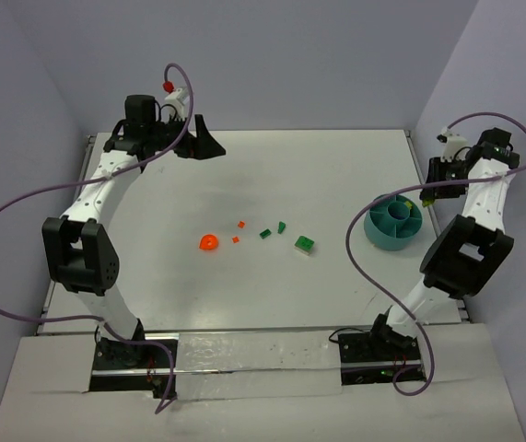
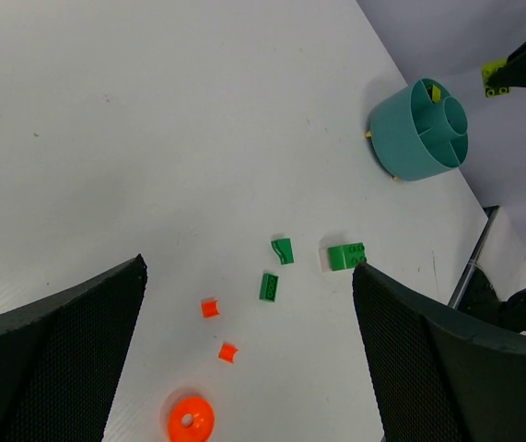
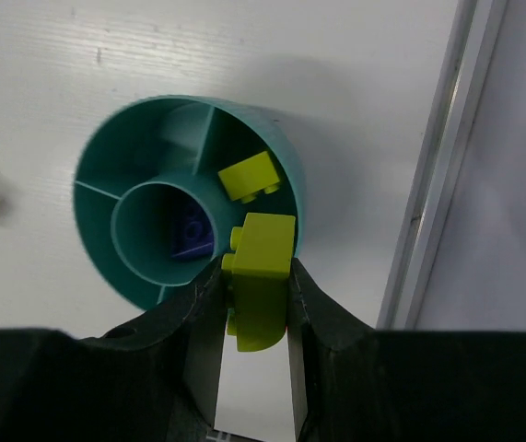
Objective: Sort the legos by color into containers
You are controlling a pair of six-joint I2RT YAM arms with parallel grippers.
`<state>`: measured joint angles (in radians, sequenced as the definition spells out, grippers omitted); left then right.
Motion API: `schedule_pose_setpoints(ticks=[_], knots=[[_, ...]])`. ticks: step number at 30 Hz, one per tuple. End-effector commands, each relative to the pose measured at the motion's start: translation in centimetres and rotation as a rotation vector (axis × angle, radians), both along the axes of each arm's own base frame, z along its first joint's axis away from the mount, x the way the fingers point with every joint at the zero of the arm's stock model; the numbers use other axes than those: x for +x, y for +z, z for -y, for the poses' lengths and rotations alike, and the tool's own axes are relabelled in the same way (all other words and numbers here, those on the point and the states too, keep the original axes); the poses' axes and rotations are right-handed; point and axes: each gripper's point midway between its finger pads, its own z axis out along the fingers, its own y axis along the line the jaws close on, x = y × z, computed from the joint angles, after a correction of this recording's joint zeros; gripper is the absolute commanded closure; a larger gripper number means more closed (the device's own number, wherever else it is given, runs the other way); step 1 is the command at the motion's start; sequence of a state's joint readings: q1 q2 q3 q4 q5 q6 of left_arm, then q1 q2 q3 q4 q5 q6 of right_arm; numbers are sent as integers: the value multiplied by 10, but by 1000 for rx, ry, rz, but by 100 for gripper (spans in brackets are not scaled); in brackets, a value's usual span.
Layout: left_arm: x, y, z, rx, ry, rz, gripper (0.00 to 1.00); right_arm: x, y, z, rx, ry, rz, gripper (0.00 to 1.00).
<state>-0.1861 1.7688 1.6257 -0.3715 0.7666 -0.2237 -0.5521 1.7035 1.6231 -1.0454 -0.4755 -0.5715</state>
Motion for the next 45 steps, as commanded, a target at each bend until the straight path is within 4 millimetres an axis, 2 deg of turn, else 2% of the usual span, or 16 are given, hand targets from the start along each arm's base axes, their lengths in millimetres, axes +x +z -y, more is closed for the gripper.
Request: schedule_pose_setpoints(ticks=[1, 6, 15, 29, 31, 35, 37, 42, 45], knots=[[5, 18, 1, 2, -7, 62, 1, 4, -5, 15, -25, 44, -14, 100], [7, 14, 2, -2, -9, 48, 1, 8, -17, 19, -27, 38, -24, 97], [9, 8, 3, -8, -10, 27, 1, 11, -28, 13, 22, 54, -41, 93], [9, 6, 2, 2, -8, 27, 1, 19, -36, -2, 74, 86, -63, 84], [9, 6, 2, 2, -9, 26, 1, 19, -37, -3, 78, 89, -67, 78], [9, 5, 2, 2, -7, 24, 1, 20, -37, -7, 81, 101, -72, 56], [8, 6, 2, 2, -9, 25, 1, 20, -36, -7, 79, 102, -70, 48], [9, 7, 2, 0, -8, 27, 1, 18, -32, -8, 73, 104, -68, 35], [9, 8, 2, -1, -7, 29, 1, 17, -29, -8, 67, 105, -62, 34]])
